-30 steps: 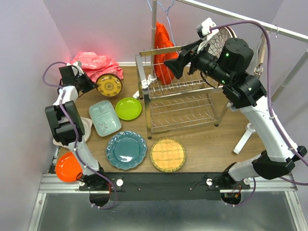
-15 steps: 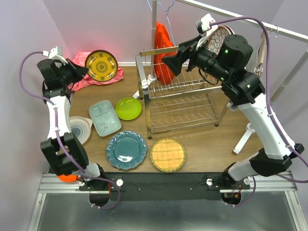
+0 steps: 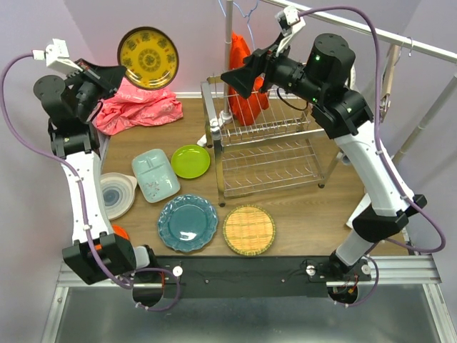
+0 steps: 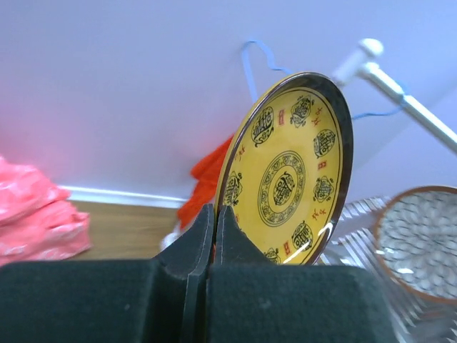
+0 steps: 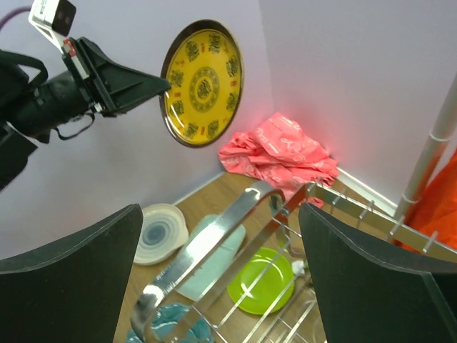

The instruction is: Load the plates into the dish rack

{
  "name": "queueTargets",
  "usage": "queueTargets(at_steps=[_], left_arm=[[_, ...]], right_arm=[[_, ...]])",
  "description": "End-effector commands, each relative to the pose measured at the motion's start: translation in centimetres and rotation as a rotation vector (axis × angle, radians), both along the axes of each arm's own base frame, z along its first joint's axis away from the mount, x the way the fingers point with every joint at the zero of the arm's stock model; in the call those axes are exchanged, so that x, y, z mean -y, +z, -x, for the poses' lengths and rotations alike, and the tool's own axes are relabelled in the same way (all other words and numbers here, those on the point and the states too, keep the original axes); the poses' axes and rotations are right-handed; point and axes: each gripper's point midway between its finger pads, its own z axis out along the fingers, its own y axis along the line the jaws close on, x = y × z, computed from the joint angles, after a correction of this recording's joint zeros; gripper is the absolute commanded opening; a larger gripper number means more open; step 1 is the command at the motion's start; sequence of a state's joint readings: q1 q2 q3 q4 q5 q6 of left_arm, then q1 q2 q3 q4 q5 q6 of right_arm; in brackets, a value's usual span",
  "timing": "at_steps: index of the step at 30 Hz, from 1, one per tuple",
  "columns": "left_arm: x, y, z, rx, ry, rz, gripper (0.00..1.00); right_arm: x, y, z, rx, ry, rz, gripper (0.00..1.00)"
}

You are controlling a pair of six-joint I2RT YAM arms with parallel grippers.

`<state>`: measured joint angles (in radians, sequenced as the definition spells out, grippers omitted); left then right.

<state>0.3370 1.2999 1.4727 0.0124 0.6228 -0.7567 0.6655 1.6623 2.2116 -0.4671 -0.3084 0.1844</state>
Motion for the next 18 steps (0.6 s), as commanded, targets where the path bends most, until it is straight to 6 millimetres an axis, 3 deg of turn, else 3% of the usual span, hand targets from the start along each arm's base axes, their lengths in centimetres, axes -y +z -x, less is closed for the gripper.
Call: queueTargets(at_steps=[1, 5, 7, 15, 18], left_arm=[[4.5, 5.4, 2.7, 0.120, -0.112, 0.042, 0.00], [8.2, 7.6, 3.7, 0.163, -0.184, 0.067, 0.00], [9.0, 8.7, 4.1, 0.182, -0.198, 0.084, 0.00], [12.8, 9.3, 4.4, 0.187, -0.260, 0.136, 0.00], [13.6, 9.4, 4.6, 0.192, -0.266, 0.142, 0.00]], right_arm=[[-1.4, 1.2, 0.5, -0.079, 0.074, -0.082, 0.98], [-1.8, 2.6, 0.4, -0.089, 0.084, -0.131, 0.97], [-1.8, 2.8, 0.0, -0.104, 0.067, -0.150, 0.96], [-0.9, 2.7, -1.7, -0.145, -0.042, -0.191, 0.92], [-0.8, 2.7, -1.9, -0.157, -0.059, -0.199, 0.84]])
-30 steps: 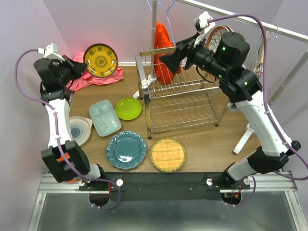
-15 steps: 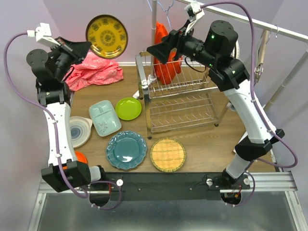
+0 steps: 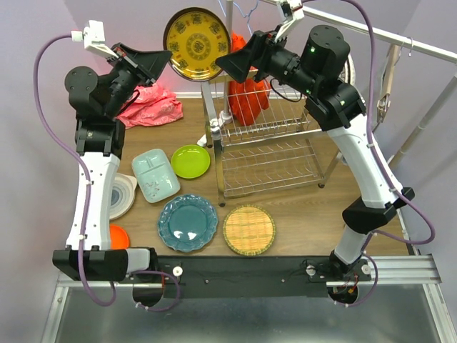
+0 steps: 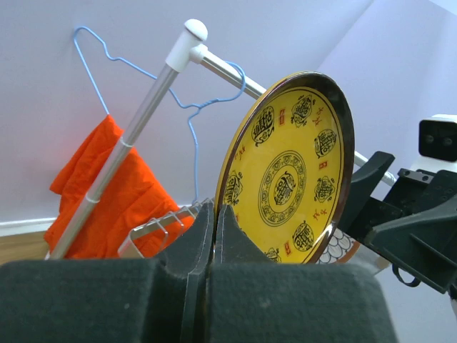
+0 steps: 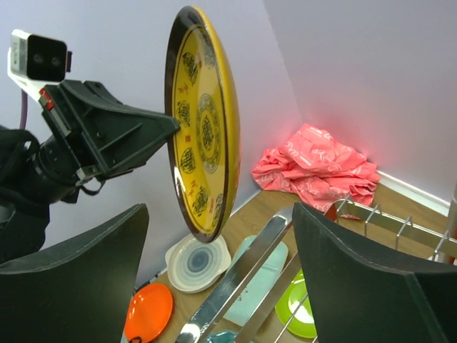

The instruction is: Load the plates into the dish rack

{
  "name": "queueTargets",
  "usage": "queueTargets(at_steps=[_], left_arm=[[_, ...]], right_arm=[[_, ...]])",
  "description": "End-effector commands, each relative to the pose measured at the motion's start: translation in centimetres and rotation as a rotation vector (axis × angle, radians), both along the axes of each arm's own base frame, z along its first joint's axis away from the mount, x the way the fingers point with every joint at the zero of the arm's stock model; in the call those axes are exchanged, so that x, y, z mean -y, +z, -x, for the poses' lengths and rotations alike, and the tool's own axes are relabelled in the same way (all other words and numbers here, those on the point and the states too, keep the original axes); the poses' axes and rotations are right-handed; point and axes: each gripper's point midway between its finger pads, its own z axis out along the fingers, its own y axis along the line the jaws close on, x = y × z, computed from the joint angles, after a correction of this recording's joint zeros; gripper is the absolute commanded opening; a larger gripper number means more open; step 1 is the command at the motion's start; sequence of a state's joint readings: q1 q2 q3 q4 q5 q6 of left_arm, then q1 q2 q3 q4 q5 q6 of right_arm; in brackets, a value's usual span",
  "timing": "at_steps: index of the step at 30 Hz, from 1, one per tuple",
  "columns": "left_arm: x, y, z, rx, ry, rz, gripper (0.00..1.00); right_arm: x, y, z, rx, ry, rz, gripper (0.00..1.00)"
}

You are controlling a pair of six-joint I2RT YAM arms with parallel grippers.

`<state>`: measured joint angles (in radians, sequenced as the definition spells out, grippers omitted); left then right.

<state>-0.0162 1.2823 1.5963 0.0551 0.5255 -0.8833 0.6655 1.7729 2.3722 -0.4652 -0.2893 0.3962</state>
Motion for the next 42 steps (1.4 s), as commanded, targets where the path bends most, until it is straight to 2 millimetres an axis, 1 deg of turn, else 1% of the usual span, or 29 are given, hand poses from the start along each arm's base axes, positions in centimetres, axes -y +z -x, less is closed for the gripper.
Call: queueTargets(at_steps=[1, 3, 5, 8, 9, 11, 12, 14, 15, 17, 18, 19, 21, 22, 23, 25, 26, 29, 31, 32, 34, 35, 36, 37, 38, 39, 40, 41, 42], left_arm=[[1.2, 2.0, 0.8, 0.050, 0.011, 0.042, 0.00], [1.4, 2.0, 0.7, 0.048, 0.020, 0.047, 0.00], [2.1, 2.2, 1.1, 0.051, 0.012, 0.050, 0.00], [2.5, 2.2, 1.3, 0.048, 0.023, 0.053, 0.00], [2.5, 2.2, 1.2, 0.048, 0.033, 0.053, 0.00], [2.5, 2.0, 1.2, 0.042, 0.039, 0.053, 0.00], [2.7, 2.0, 1.2, 0.039, 0.044, 0.055, 0.00], [2.9, 2.0, 1.2, 0.040, 0.046, 0.054, 0.00], [2.9, 2.0, 1.2, 0.039, 0.049, 0.057, 0.00], [3.2, 2.2, 1.3, 0.044, 0.043, 0.058, 0.00], [3.3, 2.2, 1.3, 0.044, 0.042, 0.059, 0.00], [3.5, 2.4, 1.4, 0.054, 0.036, 0.059, 0.00], [3.7, 2.5, 1.8, 0.061, 0.016, 0.065, 0.07], [3.9, 2.8, 2.0, 0.076, 0.007, 0.069, 0.12], [3.9, 2.7, 2.0, 0.077, 0.001, 0.072, 0.23], [4.0, 3.1, 2.5, 0.097, -0.011, 0.083, 0.34], [3.9, 3.2, 2.8, 0.103, -0.010, 0.085, 0.42], [3.5, 3.9, 3.7, 0.139, 0.005, 0.083, 0.53], [3.1, 4.2, 4.1, 0.153, 0.027, 0.075, 0.56], [2.7, 4.4, 4.5, 0.176, 0.050, 0.053, 0.58], [1.9, 4.0, 4.4, 0.162, 0.104, 0.029, 0.61], [1.3, 3.9, 4.8, 0.172, 0.137, 0.003, 0.63], [0.9, 3.6, 4.9, 0.168, 0.156, -0.009, 0.64], [-0.1, 3.2, 4.8, 0.158, 0.194, -0.022, 0.64], [-0.6, 2.6, 5.2, 0.151, 0.213, -0.031, 0.66], [-1.2, 2.2, 5.3, 0.151, 0.241, -0.050, 0.66], [-2.0, 1.6, 5.2, 0.137, 0.276, -0.058, 0.67], [-2.6, 0.7, 5.5, 0.118, 0.296, -0.070, 0.68], [-3.0, 0.2, 5.6, 0.112, 0.314, -0.084, 0.68]], right_arm=[[0.9, 0.7, -1.0, -0.031, -0.080, -0.044, 0.82], [1.1, 0.7, -1.3, -0.035, -0.099, -0.047, 0.75], [1.4, 0.3, -1.8, -0.042, -0.129, -0.040, 0.71], [1.6, 0.2, -2.3, -0.038, -0.154, -0.038, 0.60], [1.7, 0.4, -2.3, -0.033, -0.161, -0.040, 0.49], [1.9, 0.6, -2.5, -0.021, -0.173, -0.037, 0.37], [2.1, 0.8, -2.5, -0.013, -0.180, -0.037, 0.29], [2.3, 0.9, -2.6, -0.001, -0.197, -0.031, 0.22], [2.4, 1.0, -2.6, 0.006, -0.201, -0.029, 0.14], [2.8, 1.3, -2.6, 0.020, -0.215, -0.027, 0.07], [2.9, 1.6, -2.5, 0.030, -0.218, -0.026, 0.01], [3.1, 1.8, -2.6, 0.043, -0.226, -0.021, 0.00], [3.4, 2.3, -2.4, 0.071, -0.234, -0.017, 0.01], [3.7, 2.7, -2.3, 0.090, -0.240, -0.014, 0.00], [4.0, 3.1, -2.2, 0.102, -0.252, -0.017, 0.01], [4.5, 4.1, -1.9, 0.145, -0.263, -0.015, 0.01], [5.0, 4.7, -1.7, 0.164, -0.276, -0.021, 0.01], [6.1, 6.4, -1.2, 0.226, -0.311, -0.023, 0.01], [7.0, 7.5, -0.7, 0.288, -0.334, -0.007, 0.01], [7.9, 8.3, -0.4, 0.311, -0.364, -0.006, 0.01], [8.9, 8.5, -0.4, 0.358, -0.410, 0.033, 0.01], [10.2, 9.3, 0.3, 0.381, -0.445, 0.037, 0.01], [10.7, 9.3, 0.3, 0.388, -0.469, 0.050, 0.01], [11.4, 8.9, 0.1, 0.419, -0.503, 0.104, 0.01], [12.3, 8.8, 0.0, 0.424, -0.542, 0.124, 0.01], [13.6, 9.5, 1.0, 0.443, -0.572, 0.125, 0.01], [13.9, 8.4, 0.4, 0.446, -0.595, 0.183, 0.01], [14.7, 8.0, 0.3, 0.442, -0.633, 0.207, 0.01], [15.9, 8.6, 1.3, 0.457, -0.655, 0.206, 0.01]])
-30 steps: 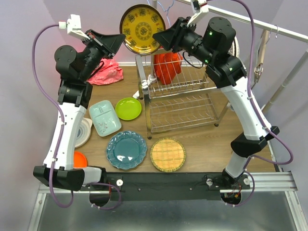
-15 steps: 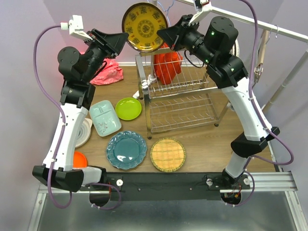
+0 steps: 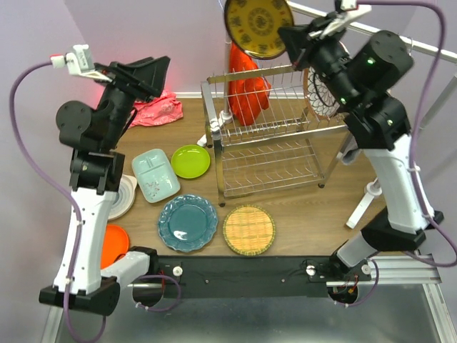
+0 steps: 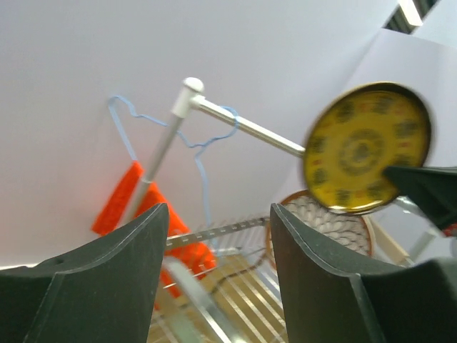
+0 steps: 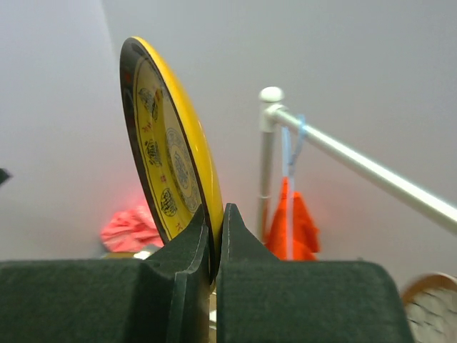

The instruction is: Load the plates into the dish rack

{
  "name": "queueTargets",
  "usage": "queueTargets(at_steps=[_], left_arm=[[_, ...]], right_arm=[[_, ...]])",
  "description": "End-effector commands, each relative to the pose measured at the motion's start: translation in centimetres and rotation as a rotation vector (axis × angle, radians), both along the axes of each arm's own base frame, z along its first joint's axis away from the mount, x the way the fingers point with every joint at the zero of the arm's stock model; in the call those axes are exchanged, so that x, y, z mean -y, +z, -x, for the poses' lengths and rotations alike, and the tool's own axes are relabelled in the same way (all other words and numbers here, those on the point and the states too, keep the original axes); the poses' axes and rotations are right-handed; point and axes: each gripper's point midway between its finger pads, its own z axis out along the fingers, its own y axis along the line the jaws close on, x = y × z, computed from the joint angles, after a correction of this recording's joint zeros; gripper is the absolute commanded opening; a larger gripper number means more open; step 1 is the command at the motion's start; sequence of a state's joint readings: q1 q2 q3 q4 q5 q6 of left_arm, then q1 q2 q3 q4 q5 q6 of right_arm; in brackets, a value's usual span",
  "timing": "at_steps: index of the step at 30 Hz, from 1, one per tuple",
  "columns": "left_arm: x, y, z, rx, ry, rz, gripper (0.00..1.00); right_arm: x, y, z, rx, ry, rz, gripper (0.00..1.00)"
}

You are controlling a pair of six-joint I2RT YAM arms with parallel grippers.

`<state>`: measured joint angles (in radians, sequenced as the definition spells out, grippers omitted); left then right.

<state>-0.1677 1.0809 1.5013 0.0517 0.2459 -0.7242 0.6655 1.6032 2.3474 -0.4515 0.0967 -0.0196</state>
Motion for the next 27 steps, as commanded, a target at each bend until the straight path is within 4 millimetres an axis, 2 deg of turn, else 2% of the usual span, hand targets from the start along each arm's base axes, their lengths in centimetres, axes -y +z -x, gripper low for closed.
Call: queueTargets(at_steps=[1, 3, 4, 5, 8, 12, 18, 26, 27], left_arm=[[-3.5, -3.6, -0.2, -0.074, 0.174, -0.064, 0.68], [-4.4, -4.8, 0.3, -0.092, 0.207, -0.072, 0.68], [-4.8, -5.2, 0.4, -0.103, 0.225, -0.078, 0.68], [-5.2, -6.0, 0.6, -0.113, 0.240, -0.082, 0.68], [-6.0, -7.5, 1.0, -0.145, 0.273, -0.098, 0.70], [-7.1, -9.4, 1.1, -0.185, 0.315, -0.122, 0.70], [-7.7, -10.9, 0.9, -0.213, 0.337, -0.146, 0.70], [-7.8, -12.4, 0.4, -0.239, 0.338, -0.161, 0.70], [-7.7, -12.5, 0.4, -0.241, 0.336, -0.160, 0.70]], right_arm=[[5.8, 1.4, 1.3, 0.097, -0.220, 0.082, 0.01], [6.6, -0.5, 0.9, 0.060, -0.267, 0.120, 0.01], [7.5, -0.4, 1.5, 0.066, -0.288, 0.126, 0.01], [8.0, -1.9, 0.9, 0.029, -0.332, 0.144, 0.01], [10.2, -3.2, 0.7, -0.012, -0.437, 0.151, 0.01], [10.9, -6.7, -0.2, -0.078, -0.501, 0.211, 0.01], [12.5, -10.4, -1.9, -0.173, -0.634, 0.246, 0.00], [14.0, -12.1, -2.4, -0.217, -0.738, 0.254, 0.01], [14.0, -12.9, -2.5, -0.230, -0.747, 0.271, 0.01]])
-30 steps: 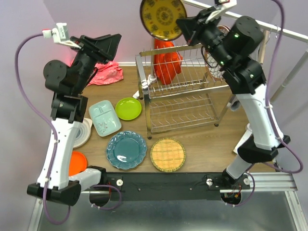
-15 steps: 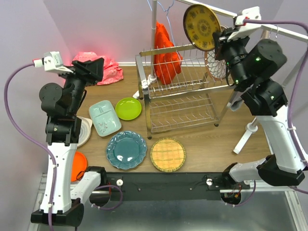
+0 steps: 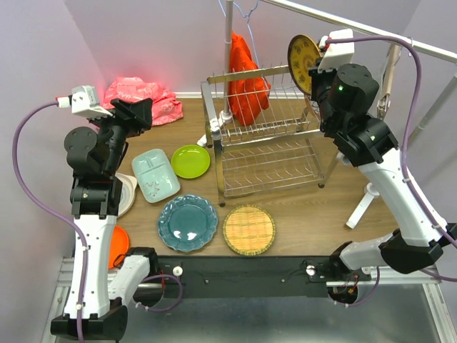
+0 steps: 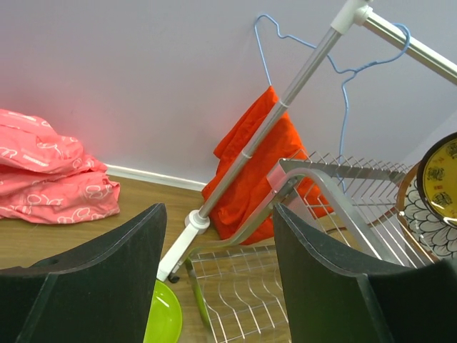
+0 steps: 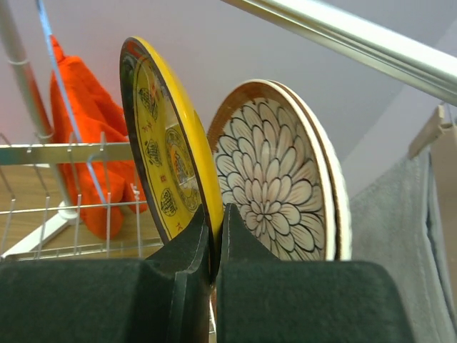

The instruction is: Load the plates into the dish rack

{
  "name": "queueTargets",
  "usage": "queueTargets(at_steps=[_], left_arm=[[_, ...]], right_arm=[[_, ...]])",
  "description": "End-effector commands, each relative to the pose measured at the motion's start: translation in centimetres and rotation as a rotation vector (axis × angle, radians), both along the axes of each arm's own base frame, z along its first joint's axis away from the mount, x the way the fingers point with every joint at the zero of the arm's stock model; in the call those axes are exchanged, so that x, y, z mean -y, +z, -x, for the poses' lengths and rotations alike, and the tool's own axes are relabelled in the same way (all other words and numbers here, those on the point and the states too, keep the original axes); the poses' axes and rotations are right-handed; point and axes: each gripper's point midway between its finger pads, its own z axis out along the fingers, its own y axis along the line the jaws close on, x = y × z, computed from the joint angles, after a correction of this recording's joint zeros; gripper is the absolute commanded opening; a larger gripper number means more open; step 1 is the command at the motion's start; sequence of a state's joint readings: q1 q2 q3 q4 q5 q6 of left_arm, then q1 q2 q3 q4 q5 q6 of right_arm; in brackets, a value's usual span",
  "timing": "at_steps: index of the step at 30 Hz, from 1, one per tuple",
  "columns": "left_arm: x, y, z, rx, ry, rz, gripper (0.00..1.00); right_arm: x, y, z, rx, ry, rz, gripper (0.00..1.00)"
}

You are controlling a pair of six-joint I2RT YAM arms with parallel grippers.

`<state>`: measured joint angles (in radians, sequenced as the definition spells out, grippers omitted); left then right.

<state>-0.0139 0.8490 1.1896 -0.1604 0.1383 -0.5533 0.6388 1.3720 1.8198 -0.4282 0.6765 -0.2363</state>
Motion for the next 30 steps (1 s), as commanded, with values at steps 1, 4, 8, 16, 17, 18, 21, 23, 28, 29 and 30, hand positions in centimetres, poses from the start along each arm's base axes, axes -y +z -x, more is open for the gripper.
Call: queueTargets(at_steps=[1, 4, 8, 16, 17, 18, 21, 23, 28, 29, 30], left_arm=[[-0.5, -0.4, 0.1, 0.005, 0.025, -0.016, 0.70], [-0.5, -0.5, -0.1, 0.002, 0.021, -0.019, 0.70], [-1.0, -0.6, -0.3, 0.001, 0.037, -0.023, 0.70], [-1.2, -0.9, -0.4, -0.007, 0.040, -0.024, 0.70], [-1.2, -1.0, -0.4, -0.007, 0.040, -0.022, 0.70], [-1.2, -1.0, -0.4, -0.009, 0.041, -0.021, 0.70], [-1.2, -1.1, -0.4, -0.009, 0.038, -0.020, 0.70], [-1.2, -1.1, -0.5, -0.009, 0.035, -0.021, 0.70], [-1.2, -1.2, -0.5, -0.012, 0.033, -0.021, 0.70], [-1.1, -1.2, -0.5, -0.012, 0.031, -0.021, 0.70], [-1.2, -1.2, -0.5, -0.012, 0.033, -0.021, 0.70]], right_arm=[[2.2, -0.8, 0.1, -0.002, -0.125, -0.014, 0.01], [2.6, -1.7, 0.4, -0.016, -0.134, -0.007, 0.01], [2.6, -2.3, 0.3, -0.026, -0.143, -0.006, 0.01], [3.5, -3.8, 0.3, -0.051, -0.187, 0.003, 0.01], [3.6, -4.1, 0.2, -0.056, -0.190, 0.003, 0.01], [3.6, -4.3, 0.2, -0.058, -0.190, 0.002, 0.01], [3.5, -4.7, 0.2, -0.064, -0.187, 0.001, 0.03], [3.4, -4.8, 0.3, -0.065, -0.181, -0.006, 0.05], [3.2, -5.2, 0.2, -0.073, -0.169, -0.003, 0.12], [3.2, -5.2, 0.2, -0.072, -0.169, -0.007, 0.12], [3.3, -5.2, 0.3, -0.072, -0.169, -0.007, 0.13]])
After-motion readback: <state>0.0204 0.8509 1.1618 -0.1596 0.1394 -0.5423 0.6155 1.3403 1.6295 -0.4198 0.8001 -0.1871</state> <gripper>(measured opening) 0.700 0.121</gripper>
